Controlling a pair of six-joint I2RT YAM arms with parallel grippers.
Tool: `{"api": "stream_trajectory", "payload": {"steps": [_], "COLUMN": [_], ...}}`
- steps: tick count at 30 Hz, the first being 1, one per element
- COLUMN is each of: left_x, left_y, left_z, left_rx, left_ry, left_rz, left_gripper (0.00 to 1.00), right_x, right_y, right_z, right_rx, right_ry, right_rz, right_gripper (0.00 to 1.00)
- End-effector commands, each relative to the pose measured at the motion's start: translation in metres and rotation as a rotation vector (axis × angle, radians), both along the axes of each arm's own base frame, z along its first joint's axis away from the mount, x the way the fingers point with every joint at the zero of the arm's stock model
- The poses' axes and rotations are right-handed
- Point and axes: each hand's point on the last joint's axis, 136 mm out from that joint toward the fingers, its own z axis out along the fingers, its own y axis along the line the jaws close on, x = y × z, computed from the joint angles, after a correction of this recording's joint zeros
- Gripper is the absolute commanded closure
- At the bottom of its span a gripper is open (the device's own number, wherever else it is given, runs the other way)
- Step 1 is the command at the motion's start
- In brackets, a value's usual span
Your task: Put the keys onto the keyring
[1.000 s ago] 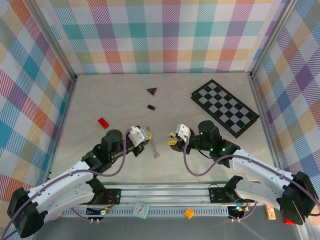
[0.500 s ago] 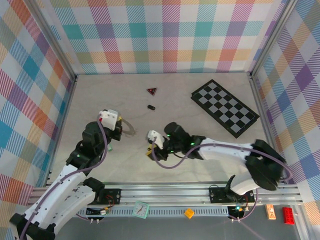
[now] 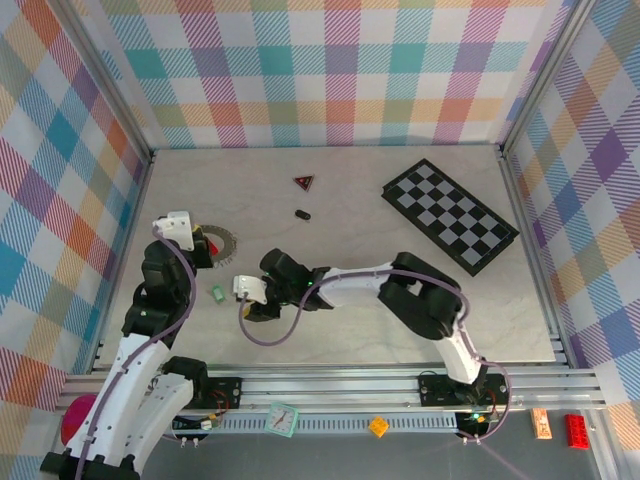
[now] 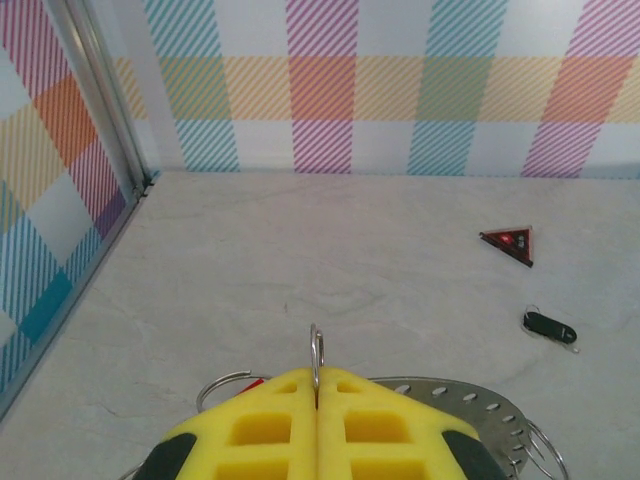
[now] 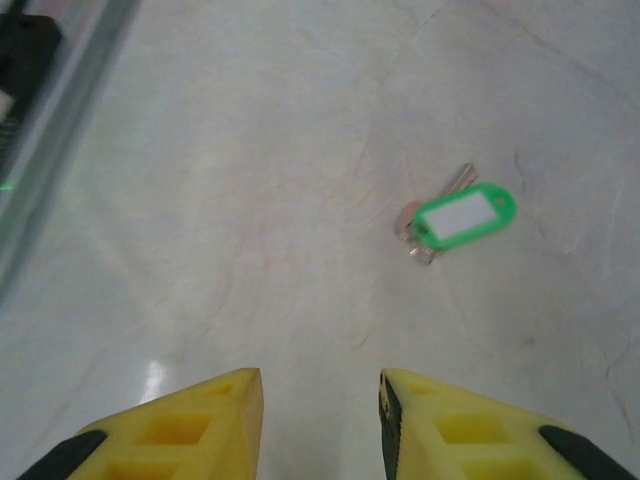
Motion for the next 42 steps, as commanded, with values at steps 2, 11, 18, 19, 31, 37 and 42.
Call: {"api": "stream_trajectory", "payload": {"steps": [2,11,18,19,31,37,42], "left_x": [0.004,0.002,0.001,0.001,0.001,-0.001,-0.001], "left_y": [0.006,0.007,0.005,0.005,0.001,-0.002,-0.01], "left_z": [0.026,0.027,0.025,0.025,0.027,0.03,0.031], "left_rx": [-0.064,-0.071,-0.081,-0.081,-0.078,-0.066,-0.065], "left_ry": [-0.105,-0.125,-0.128,-0.127,-0.134,-0.137,-0.138], "left_rz": [0.022,0.029,0.017,0.015,-0.009,-0.032,-0.082], "left_gripper": [1.0,1.0,1.0,1.0,1.0,1.0,1.0], "right_x": [0.008,0.022,0.023,0.024,0.026,0.018,0.004], "right_y": [0.026,0.05,0.057,0.058,0.059,0.049,0.022], "right_z": [-0.01,-0.032,-0.04,-0.04,-0.044,-0.024,0.003], "right_rx": [-0.012,-0.065,-0.086,-0.088,-0.101,-0.072,-0.032], "right_ry": [-0.107,-0.136,-0.115,-0.116,-0.132,-0.149,-0.128], "right_rz": [0.038,0.036,0.05,0.047,0.028,0.025,0.001], "right_gripper": [0.63,0.61,0.63,0.64,0.91,1.0,1.0]}}
